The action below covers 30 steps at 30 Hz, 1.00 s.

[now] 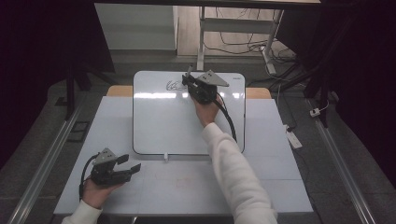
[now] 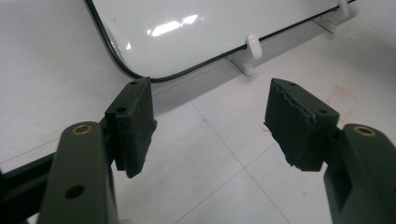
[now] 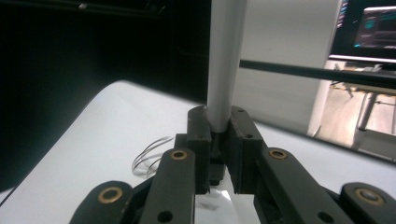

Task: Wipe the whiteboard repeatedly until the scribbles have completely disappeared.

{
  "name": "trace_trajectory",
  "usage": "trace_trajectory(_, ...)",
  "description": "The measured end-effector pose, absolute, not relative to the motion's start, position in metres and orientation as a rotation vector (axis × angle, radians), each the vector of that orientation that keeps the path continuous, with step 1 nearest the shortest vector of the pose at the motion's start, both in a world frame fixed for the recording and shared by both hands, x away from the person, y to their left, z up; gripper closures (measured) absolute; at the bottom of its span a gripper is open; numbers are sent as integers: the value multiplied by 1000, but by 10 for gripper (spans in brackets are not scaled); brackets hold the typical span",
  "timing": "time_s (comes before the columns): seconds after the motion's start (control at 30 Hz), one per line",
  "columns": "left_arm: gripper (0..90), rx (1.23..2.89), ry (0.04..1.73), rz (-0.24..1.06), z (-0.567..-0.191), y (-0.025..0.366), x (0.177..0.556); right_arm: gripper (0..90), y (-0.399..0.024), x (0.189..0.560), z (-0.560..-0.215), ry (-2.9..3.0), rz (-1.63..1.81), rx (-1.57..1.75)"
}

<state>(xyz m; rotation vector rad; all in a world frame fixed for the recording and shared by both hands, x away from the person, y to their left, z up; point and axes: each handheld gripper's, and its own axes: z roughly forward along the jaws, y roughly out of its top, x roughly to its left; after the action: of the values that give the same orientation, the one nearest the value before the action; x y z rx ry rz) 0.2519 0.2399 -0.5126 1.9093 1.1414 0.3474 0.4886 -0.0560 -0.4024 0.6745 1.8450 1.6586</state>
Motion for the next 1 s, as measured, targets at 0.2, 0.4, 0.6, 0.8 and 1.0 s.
trace_trajectory(0.2,335,1906,1139,357,-511,240,249,801,-59,490,-402,1817,1669,697)
trace_trajectory(0.4,335,1913,1143,351,-513,239,252,801,-40,481,-410,1906,1648,587)
trace_trajectory(0.6,335,1907,1143,355,-512,240,250,801,-44,491,-403,1826,1675,662)
trace_trajectory(0.8,335,1910,1145,351,-513,240,251,801,-40,495,-401,1810,1695,681)
trace_trajectory(1.0,335,1905,1144,355,-512,241,250,801,-29,494,-401,1807,1691,665)
